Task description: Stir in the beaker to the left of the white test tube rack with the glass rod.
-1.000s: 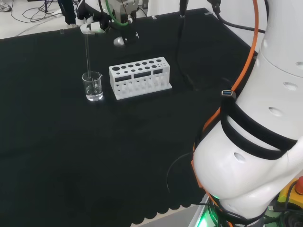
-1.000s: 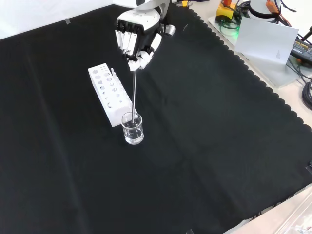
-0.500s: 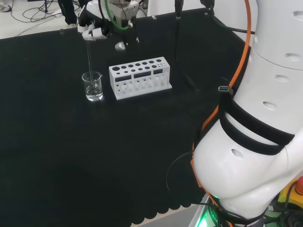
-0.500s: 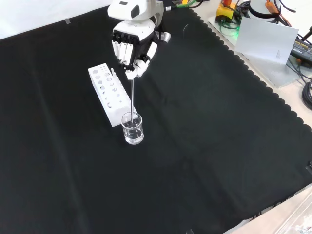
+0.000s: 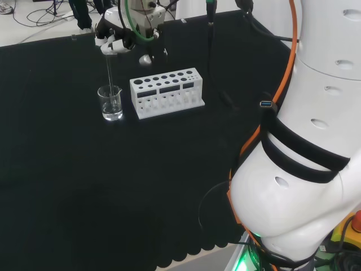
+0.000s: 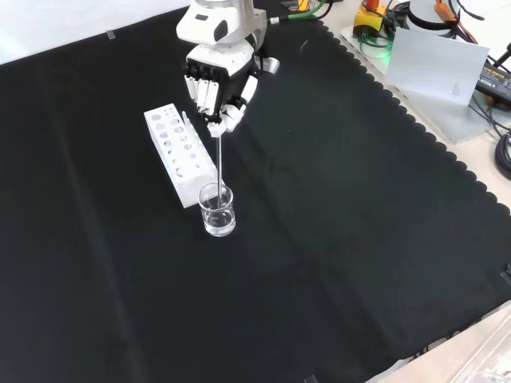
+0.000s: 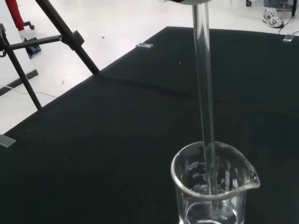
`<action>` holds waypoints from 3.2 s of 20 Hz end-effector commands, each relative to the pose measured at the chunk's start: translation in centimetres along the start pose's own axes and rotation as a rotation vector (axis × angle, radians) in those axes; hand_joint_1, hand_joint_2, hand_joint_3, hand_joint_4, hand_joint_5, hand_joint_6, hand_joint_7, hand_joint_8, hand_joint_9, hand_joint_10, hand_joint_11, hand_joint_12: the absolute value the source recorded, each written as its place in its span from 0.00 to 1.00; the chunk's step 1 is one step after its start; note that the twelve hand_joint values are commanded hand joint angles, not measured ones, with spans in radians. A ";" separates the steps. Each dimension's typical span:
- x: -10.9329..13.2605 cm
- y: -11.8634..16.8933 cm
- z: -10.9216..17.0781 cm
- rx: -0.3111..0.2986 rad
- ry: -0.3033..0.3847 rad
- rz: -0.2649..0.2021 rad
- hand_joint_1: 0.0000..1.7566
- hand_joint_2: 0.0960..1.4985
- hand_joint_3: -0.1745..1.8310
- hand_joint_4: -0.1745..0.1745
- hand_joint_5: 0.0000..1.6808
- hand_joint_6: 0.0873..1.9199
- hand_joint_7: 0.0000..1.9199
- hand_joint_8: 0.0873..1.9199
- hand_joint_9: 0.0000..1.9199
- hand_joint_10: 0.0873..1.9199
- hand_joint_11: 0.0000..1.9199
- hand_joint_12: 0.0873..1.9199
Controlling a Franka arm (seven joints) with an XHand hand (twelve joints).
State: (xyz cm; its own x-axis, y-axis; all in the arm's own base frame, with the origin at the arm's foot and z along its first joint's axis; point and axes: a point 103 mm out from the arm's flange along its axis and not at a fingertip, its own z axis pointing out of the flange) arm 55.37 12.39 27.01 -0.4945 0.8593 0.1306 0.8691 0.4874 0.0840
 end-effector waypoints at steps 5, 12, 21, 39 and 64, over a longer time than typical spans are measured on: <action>1.8 -0.4 1.1 0.028 0.011 0.004 0.73 0.71 0.10 0.00 0.63 0.27 0.52 0.66 0.84 0.47 0.86 0.35; 0.6 2.3 2.3 0.029 0.035 -0.005 0.73 0.71 0.09 0.00 0.63 0.27 0.52 0.66 0.84 0.47 0.86 0.35; -3.9 2.6 1.1 0.015 0.031 0.045 0.73 0.72 0.09 0.00 0.63 0.27 0.53 0.66 0.84 0.47 0.86 0.36; -1.8 -1.0 0.7 0.056 0.023 0.069 0.73 0.72 0.09 0.00 0.62 0.28 0.52 0.66 0.84 0.47 0.86 0.36; -3.7 -0.6 -0.3 0.056 -0.024 0.091 0.73 0.72 0.09 0.00 0.62 0.28 0.52 0.66 0.84 0.47 0.86 0.36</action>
State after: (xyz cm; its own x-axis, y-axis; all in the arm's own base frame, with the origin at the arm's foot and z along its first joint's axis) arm 57.80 10.05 26.22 -0.4265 0.8947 0.1327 0.9037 0.4276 0.0219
